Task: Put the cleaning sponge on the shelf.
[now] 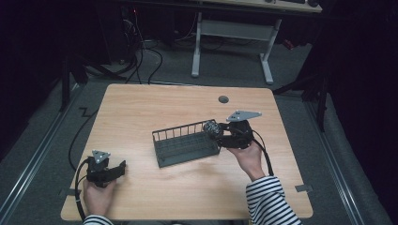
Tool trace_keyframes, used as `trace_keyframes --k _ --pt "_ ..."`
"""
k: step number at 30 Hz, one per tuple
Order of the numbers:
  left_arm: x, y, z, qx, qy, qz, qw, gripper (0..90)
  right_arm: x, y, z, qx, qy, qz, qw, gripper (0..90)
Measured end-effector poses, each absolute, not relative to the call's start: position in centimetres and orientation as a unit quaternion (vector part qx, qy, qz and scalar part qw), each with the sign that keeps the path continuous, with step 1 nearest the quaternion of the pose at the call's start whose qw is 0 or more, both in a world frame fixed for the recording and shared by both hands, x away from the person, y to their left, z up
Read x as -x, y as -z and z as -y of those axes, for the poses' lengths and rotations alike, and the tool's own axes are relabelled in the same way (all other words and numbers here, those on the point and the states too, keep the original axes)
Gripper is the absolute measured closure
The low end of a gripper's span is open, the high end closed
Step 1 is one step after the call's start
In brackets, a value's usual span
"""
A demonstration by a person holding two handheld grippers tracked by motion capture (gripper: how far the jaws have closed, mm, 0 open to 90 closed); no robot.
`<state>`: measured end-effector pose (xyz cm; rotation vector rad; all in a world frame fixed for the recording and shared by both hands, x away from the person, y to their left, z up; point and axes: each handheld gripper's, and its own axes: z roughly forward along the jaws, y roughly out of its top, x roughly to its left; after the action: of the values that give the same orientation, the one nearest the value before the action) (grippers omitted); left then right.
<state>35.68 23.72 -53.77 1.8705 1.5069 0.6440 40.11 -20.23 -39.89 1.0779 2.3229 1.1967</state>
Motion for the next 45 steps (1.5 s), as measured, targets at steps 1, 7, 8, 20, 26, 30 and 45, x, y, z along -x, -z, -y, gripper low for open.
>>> trace_keyframes --k 1,7,8,20,26,30,45 --pt "-35.7 53.8 -23.7 -0.712 -0.246 -0.574 0.322 24.8 -40.3 40.0 19.9 -0.375 -0.417 -0.814 0.154 41.1" --pt "-35.7 53.8 -23.7 -0.712 -0.245 -0.574 0.321 25.0 -41.5 40.8 18.4 -0.371 -0.399 -0.826 0.146 41.0" --pt "-35.7 53.8 -23.7 -0.712 -0.245 -0.574 0.321 25.1 -41.6 40.9 18.3 -0.371 -0.399 -0.826 0.144 41.0" --pt "-35.7 53.8 -23.7 -0.712 -0.245 -0.574 0.321 25.1 -43.2 42.9 17.3 -0.386 -0.369 -0.835 0.13 40.5" --pt "-35.7 53.8 -23.7 -0.712 -0.245 -0.574 0.322 25.0 -43.8 43.6 17.1 -0.39 -0.357 -0.839 0.124 39.4" --pt "-35.7 53.8 -23.8 -0.712 -0.244 -0.574 0.322 25.0 -44.0 43.8 17.2 -0.396 -0.356 -0.837 0.123 40.2" --pt "-35.7 53.8 -23.7 -0.711 -0.245 -0.574 0.323 25.1 -43.2 42.6 18.1 -0.389 -0.374 -0.831 0.133 33.5"
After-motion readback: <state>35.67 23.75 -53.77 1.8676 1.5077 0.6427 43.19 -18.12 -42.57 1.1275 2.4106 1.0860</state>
